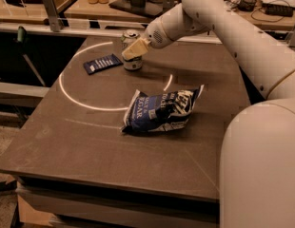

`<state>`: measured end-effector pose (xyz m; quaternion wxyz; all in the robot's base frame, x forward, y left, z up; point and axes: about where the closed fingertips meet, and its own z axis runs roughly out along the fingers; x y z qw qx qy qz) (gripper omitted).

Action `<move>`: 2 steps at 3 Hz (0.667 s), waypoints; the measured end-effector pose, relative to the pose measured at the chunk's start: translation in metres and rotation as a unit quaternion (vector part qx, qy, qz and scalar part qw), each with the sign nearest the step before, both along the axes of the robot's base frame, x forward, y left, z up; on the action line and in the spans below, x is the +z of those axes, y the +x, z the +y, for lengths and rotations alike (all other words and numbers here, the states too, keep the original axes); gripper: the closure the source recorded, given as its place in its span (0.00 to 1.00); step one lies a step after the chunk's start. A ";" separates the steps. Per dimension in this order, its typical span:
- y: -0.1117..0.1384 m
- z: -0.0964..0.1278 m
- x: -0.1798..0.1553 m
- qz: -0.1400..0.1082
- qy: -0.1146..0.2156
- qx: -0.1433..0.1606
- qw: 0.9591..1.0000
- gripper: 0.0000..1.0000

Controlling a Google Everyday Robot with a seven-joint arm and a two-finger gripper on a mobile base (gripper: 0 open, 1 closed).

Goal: Move 7up can near rxbar blueberry

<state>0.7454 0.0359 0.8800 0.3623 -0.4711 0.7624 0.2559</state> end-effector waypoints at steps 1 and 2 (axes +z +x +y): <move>-0.007 -0.001 -0.008 0.010 0.001 -0.006 1.000 0.13; -0.018 -0.012 -0.012 0.015 0.005 -0.022 1.000 0.00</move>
Offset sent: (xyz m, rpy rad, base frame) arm -0.0312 -0.0343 -0.0115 0.0184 0.0367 -0.0907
